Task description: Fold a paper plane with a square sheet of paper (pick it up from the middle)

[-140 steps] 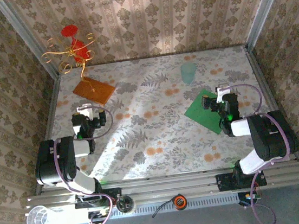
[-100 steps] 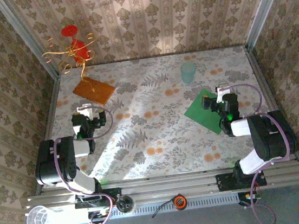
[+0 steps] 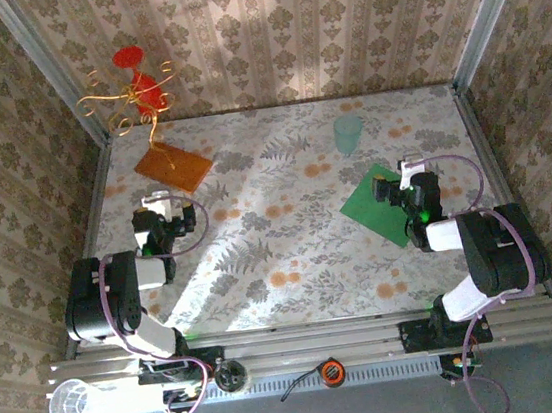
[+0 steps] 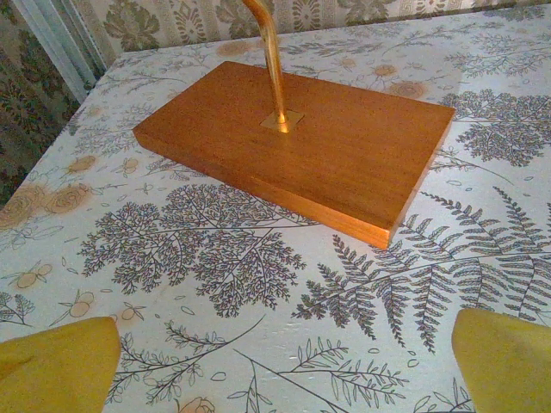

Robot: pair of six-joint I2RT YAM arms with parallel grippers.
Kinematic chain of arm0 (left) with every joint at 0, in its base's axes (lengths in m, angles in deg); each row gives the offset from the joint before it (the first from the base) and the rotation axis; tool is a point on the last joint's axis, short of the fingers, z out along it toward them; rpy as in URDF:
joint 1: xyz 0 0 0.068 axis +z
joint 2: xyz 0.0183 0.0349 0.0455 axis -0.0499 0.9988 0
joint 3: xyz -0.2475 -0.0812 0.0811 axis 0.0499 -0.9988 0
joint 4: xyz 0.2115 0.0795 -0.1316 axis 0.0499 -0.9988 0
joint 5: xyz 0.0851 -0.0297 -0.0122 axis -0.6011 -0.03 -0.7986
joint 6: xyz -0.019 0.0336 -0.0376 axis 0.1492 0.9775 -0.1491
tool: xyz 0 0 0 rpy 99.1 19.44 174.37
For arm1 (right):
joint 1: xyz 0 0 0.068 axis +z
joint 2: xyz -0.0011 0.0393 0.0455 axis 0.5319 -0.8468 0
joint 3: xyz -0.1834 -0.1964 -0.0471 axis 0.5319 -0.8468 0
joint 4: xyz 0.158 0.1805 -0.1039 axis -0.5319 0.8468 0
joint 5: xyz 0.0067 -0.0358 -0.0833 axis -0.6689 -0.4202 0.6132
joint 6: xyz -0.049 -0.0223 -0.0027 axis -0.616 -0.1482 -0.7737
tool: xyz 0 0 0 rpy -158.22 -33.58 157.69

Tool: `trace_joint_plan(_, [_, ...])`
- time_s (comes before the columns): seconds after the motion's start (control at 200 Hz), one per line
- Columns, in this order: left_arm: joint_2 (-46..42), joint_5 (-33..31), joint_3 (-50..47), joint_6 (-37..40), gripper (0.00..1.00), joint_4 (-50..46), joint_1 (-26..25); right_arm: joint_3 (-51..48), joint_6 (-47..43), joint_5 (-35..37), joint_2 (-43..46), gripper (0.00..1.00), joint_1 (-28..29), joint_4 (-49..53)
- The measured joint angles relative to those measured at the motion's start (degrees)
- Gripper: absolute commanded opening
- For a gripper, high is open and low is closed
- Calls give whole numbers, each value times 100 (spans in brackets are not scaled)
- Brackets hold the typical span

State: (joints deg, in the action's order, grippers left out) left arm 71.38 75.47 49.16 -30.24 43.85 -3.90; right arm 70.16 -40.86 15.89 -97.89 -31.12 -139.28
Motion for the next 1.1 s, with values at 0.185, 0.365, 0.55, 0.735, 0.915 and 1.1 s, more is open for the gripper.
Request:
trace_joint_plan(0.185, [0, 0, 0, 0, 100, 0, 0, 0, 0, 0, 0, 100, 0, 0])
trace_joint_plan(0.365, [0, 0, 0, 0, 100, 0, 0, 0, 0, 0, 0, 100, 0, 0])
trace_joint_plan(0.55, [0, -7, 0, 0, 100, 0, 0, 0, 0, 0, 0, 100, 0, 0])
trace_joint_plan(0.735, [-603, -264, 66, 0, 100, -688, -122, 13, 2, 210, 551, 100, 68, 553])
trace_joint_plan(0.915, [-1582, -962, 756, -61, 100, -2020, -599, 824, 516, 671, 1606, 100, 129, 2155])
trace_joint_plan(1.1, [-2013, -992, 1996, -957, 100, -3779, -951, 1937, 1624, 525, 1867, 100, 129, 4009])
